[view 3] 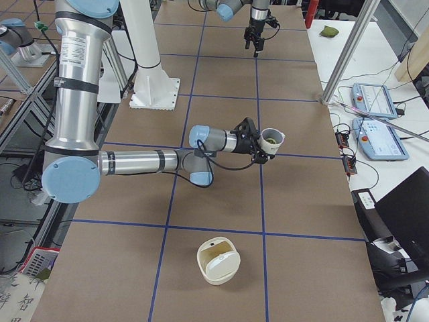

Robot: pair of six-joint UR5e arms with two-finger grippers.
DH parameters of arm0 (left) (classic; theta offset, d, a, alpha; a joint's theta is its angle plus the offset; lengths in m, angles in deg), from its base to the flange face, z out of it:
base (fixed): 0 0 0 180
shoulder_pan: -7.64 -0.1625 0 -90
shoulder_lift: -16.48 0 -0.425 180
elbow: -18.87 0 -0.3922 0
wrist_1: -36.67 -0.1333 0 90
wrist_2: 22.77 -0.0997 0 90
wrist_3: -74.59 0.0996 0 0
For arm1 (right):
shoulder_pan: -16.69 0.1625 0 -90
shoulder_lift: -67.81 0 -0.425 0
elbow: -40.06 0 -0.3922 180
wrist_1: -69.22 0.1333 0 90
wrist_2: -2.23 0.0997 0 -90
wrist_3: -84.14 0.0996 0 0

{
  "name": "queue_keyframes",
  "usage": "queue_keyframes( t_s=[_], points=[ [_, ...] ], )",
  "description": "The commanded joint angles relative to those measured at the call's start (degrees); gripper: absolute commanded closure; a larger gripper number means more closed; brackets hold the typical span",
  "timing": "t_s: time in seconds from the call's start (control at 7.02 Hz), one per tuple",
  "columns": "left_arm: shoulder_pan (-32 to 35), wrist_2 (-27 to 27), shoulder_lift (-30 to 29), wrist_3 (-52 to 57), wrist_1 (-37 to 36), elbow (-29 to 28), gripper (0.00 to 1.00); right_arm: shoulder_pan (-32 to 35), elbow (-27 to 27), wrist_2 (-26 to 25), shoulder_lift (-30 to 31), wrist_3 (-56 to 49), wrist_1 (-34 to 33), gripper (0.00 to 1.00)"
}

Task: Left arm hands cup to right arm to dump lemon

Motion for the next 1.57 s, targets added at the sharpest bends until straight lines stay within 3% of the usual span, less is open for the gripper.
queue_keyframes(
  t_s=[0.0, 0.14, 0.28, 1.0, 1.14, 1.42],
  points=[
    [-0.8, -0.4, 0.0, -0.3, -0.1, 0.1, 0.0, 2.3, 7.0, 2.2, 6.2, 0.6, 16.5, 0.44],
    [-0.8, -1.0, 0.0, -0.3, -0.1, 0.0, 0.0, 2.8, 14.3, 1.7, 6.5, 0.8, 23.8, 0.58],
    [-1.1, -1.0, 0.0, -0.5, -0.1, 0.1, 0.0, 3.4, 20.5, 1.7, 6.0, 0.8, 30.2, 0.58],
    [-2.0, -2.5, -0.1, -0.5, -0.1, 0.0, 0.0, 5.4, 22.0, 1.8, 14.0, 1.5, 37.9, 0.71],
    [-2.3, -2.5, -0.2, -0.6, -0.1, 0.0, 0.0, 6.8, 22.0, 1.8, 14.4, 8.7, 38.6, 0.83],
    [-2.3, -2.6, -0.3, -0.5, -0.1, -0.1, 0.0, 7.2, 25.8, 2.2, 14.7, 13.8, 42.5, 0.89]
  ],
)
